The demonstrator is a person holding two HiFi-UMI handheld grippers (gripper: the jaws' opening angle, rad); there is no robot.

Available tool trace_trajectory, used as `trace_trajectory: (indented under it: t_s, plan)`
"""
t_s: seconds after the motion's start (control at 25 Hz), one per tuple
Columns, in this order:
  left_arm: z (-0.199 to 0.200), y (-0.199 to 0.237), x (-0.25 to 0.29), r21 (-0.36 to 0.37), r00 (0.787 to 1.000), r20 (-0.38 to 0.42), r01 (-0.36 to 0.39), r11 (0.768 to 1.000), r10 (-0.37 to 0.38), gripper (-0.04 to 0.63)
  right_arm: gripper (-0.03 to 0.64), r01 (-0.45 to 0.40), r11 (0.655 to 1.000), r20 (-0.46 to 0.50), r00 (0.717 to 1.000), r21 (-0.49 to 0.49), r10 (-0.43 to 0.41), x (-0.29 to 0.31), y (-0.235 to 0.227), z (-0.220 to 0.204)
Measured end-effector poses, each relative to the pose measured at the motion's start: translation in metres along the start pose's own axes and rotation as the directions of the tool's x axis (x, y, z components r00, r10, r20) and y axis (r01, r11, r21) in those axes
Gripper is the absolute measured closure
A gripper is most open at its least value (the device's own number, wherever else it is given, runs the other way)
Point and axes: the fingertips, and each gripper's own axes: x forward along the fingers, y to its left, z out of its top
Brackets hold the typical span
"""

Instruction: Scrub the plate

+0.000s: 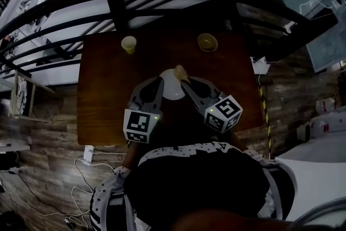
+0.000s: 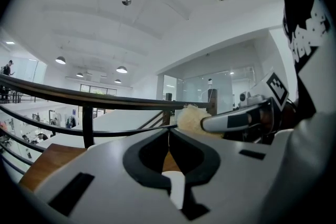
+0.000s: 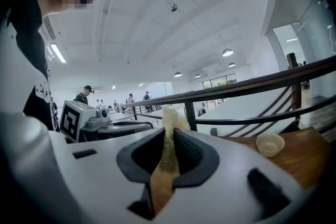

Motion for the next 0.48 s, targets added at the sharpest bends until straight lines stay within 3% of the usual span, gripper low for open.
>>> trace_trajectory:
  t_s: [0.24, 0.48]
  plan:
    - [-0.009, 0.006, -0.004, -0.035, 1.000, -0.012, -0.002, 0.999, 0.002, 0.581, 0.567, -0.006, 1.000, -0.012, 1.000, -0.006, 0.006, 0.007, 0.001, -0.004]
    - [-0.009, 0.005, 0.001, -0.025, 1.000, -0.025, 0.001, 1.000, -0.001, 0.581, 0.566, 0.000, 1.000, -0.015, 1.000, 0.009, 0.000, 0.007, -0.009, -0.008]
